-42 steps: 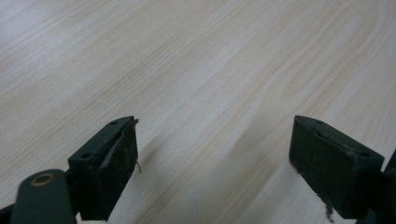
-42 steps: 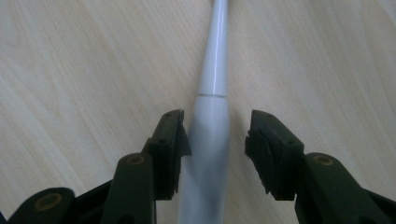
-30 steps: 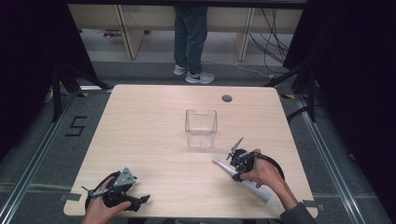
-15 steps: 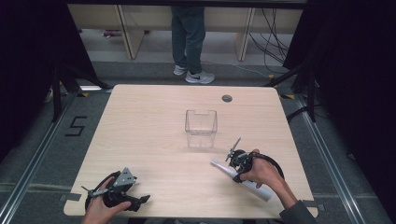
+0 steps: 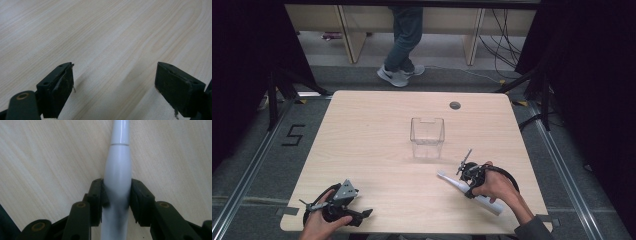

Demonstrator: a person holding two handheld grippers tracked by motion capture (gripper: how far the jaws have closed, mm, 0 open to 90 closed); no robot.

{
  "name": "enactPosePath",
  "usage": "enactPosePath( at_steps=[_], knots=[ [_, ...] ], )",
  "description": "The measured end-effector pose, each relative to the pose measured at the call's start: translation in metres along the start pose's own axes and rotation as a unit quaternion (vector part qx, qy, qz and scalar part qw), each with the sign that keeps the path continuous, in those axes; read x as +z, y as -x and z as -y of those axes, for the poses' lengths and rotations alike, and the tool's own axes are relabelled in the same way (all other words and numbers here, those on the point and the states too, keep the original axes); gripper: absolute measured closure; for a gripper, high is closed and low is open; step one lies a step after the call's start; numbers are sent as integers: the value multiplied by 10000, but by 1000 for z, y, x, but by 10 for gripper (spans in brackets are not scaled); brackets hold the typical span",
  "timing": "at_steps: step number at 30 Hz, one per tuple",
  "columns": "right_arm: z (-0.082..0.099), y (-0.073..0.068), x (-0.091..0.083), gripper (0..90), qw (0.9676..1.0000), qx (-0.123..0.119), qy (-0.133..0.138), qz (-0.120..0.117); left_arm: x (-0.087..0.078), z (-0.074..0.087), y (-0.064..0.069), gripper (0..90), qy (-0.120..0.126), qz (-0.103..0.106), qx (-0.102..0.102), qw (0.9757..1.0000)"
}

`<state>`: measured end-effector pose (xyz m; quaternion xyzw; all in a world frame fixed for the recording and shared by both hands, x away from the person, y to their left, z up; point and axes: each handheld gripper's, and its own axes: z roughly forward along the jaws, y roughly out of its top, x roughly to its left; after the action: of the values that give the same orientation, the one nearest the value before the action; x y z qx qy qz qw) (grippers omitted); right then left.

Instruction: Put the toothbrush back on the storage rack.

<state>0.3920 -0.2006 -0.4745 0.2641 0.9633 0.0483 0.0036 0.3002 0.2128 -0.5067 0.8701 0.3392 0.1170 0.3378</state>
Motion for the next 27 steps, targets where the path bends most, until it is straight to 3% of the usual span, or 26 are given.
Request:
enactPosePath(
  at_steps=[13,14,18,27],
  knots=[
    [0,-2,-1,660,9998,43,-210,6,0,0,0,151,-8,1,12,10000],
    [-1,-4,-2,659,9995,161,-287,-7,0,0,0,151,-7,3,10,10000],
    [-2,-2,0,657,9996,-22,-292,50,0,0,0,151,-5,1,12,10000],
    [-4,-3,-1,664,9993,80,-375,-12,0,0,0,151,-8,9,9,10000]
  ],
)
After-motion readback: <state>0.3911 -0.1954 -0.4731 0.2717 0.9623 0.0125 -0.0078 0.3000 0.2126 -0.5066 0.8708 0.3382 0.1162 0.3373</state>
